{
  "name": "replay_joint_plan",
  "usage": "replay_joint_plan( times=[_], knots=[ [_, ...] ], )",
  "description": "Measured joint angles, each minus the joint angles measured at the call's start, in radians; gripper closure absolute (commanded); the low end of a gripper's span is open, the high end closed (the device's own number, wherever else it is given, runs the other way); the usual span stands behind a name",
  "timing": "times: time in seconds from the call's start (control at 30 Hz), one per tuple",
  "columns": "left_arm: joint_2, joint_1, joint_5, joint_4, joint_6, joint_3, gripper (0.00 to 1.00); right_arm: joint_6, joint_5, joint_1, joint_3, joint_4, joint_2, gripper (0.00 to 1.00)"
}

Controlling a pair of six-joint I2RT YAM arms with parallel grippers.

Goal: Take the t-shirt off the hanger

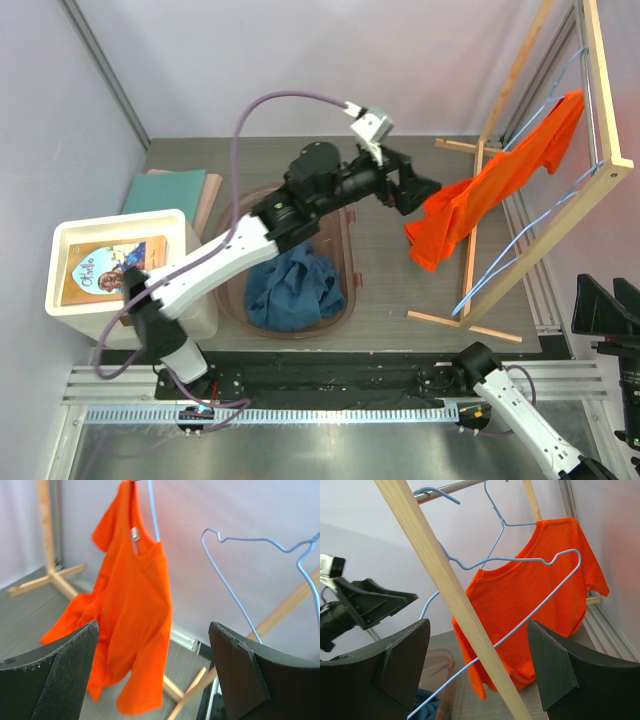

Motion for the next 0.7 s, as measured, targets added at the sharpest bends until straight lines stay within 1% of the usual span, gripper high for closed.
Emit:
replay_joint_plan(
  times=[0.1, 0.23, 0.3, 0.33, 0.43, 0.67, 0.7],
  knots=[
    [0.135, 0.000, 0.077, 0.093, -0.007, 0.084, 0.12, 0.000, 0.000, 0.000, 0.001, 0.000, -0.009, 0.17],
    [0.295, 0.000, 0.144, 0.182, -0.042, 0.207, 0.22, 0.000, 0.000, 0.000, 0.010, 0.000, -0.013, 0.17],
    [0.369, 0.000, 0.160, 0.217, -0.070, 0.276, 0.25, 0.000, 0.000, 0.000, 0.013, 0.000, -0.013, 0.17],
    [0.399, 0.000, 0.167, 0.230, -0.085, 0.302, 0.28, 0.000, 0.000, 0.000, 0.013, 0.000, -0.013, 0.17],
    [0.460, 0.000, 0.179, 0.274, -0.127, 0.340, 0.35, 0.000, 0.000, 0.000, 0.013, 0.000, -0.013, 0.17],
    [0.570, -0.005, 0.188, 0.318, -0.209, 0.420, 0.44, 0.000, 0.002, 0.002, 0.008, -0.001, -0.021, 0.17],
    [0.579, -0.006, 0.188, 0.317, -0.214, 0.431, 0.49, 0.000, 0.002, 0.003, 0.007, -0.001, -0.024, 0.17]
  ],
)
